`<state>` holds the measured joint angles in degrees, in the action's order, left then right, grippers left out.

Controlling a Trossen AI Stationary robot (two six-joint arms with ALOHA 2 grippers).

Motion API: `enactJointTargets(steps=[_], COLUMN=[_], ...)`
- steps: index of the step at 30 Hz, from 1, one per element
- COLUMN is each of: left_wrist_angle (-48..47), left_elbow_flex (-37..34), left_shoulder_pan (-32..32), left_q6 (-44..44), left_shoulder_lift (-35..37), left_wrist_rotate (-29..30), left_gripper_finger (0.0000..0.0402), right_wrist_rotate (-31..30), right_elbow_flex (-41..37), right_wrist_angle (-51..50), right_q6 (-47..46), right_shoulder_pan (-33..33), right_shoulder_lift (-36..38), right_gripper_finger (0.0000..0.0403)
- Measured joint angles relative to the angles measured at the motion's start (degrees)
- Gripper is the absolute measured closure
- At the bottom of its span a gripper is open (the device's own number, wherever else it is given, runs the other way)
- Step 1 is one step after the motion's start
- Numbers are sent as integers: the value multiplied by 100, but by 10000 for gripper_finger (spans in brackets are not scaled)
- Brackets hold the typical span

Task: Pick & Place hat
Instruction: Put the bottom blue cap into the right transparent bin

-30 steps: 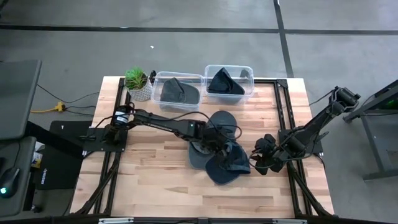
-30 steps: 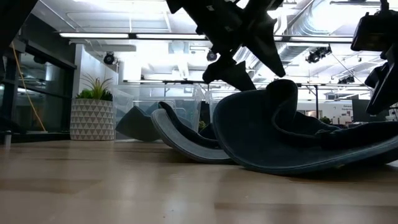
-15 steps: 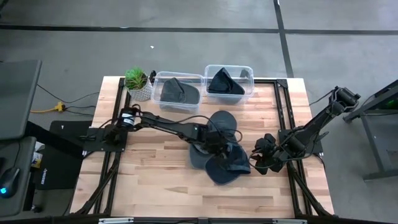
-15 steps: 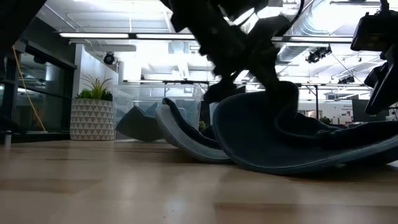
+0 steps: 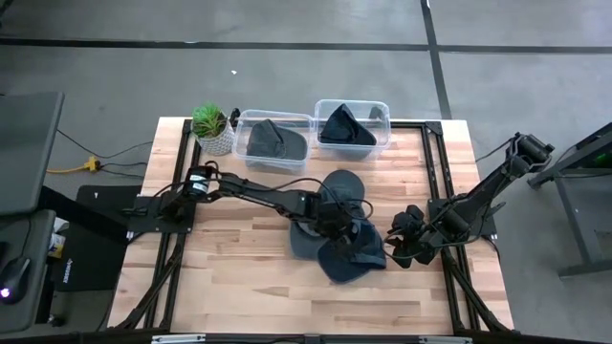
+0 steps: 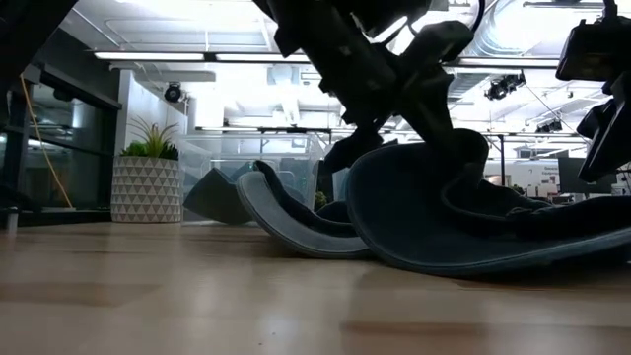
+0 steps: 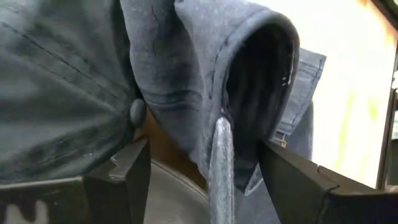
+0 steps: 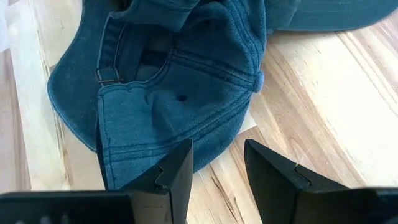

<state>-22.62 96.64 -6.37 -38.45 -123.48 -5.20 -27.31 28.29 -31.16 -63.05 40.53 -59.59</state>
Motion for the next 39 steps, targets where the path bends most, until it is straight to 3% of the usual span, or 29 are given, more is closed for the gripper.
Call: enactJointTargets(steps=[4,10,12,25,31,39], left_wrist_angle=[-13,-157,-148,-127,-168,-1386], left_elbow_flex=[0,0,0,14,382,1115], left_shoulder_pan=[1,0,0,88,160,338], left_q6=[-221,-228,-188,-84,18,276], left_shoulder_lift=[0,0,0,63,63,63], left_wrist_rotate=[-197,-393,-468,-750,-866,-535], left_gripper_finger=[220,363,389,401,401,401], right_wrist_rotate=[0,0,0,2,3,2], right_elbow_flex=[0,0,0,0,0,2], right_wrist_angle=[-2,-15,-37,-21,27,56], right_q6=[5,6,7,-49,-112,-326], right_shoulder_pan=[0,0,0,0,0,0], right_shoulder_lift=[0,0,0,0,0,1], right_gripper_finger=[263,263,263,263,263,263])
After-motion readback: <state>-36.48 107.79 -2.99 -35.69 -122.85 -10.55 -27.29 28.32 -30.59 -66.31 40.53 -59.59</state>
